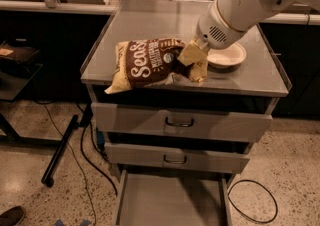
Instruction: Place brown chip bag into bottom drawer
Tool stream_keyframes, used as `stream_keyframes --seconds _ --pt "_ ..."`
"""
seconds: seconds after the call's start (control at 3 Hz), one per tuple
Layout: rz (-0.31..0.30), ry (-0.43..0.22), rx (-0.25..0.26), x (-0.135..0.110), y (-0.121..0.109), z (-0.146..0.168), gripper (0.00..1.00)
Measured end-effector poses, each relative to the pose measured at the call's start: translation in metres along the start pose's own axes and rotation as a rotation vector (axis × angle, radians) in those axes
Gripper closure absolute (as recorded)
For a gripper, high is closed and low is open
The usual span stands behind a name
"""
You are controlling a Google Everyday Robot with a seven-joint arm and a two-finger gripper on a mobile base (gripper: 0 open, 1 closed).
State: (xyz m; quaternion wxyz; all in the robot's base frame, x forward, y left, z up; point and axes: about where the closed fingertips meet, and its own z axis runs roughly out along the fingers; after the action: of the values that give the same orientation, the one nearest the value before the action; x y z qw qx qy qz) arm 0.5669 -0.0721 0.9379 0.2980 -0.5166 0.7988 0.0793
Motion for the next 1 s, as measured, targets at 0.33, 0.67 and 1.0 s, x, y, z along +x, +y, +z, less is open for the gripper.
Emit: stream_keyframes --seconds 0.33,0.67,1.0 --pt "0.008 -0.004 0.031 0.002 0.001 -0.012 1.00" --pt "0.062 0.002 0.021 0.018 0.029 -0.022 1.00" --pt "0.133 0.047 -0.043 0.058 0.071 -0.013 1.00"
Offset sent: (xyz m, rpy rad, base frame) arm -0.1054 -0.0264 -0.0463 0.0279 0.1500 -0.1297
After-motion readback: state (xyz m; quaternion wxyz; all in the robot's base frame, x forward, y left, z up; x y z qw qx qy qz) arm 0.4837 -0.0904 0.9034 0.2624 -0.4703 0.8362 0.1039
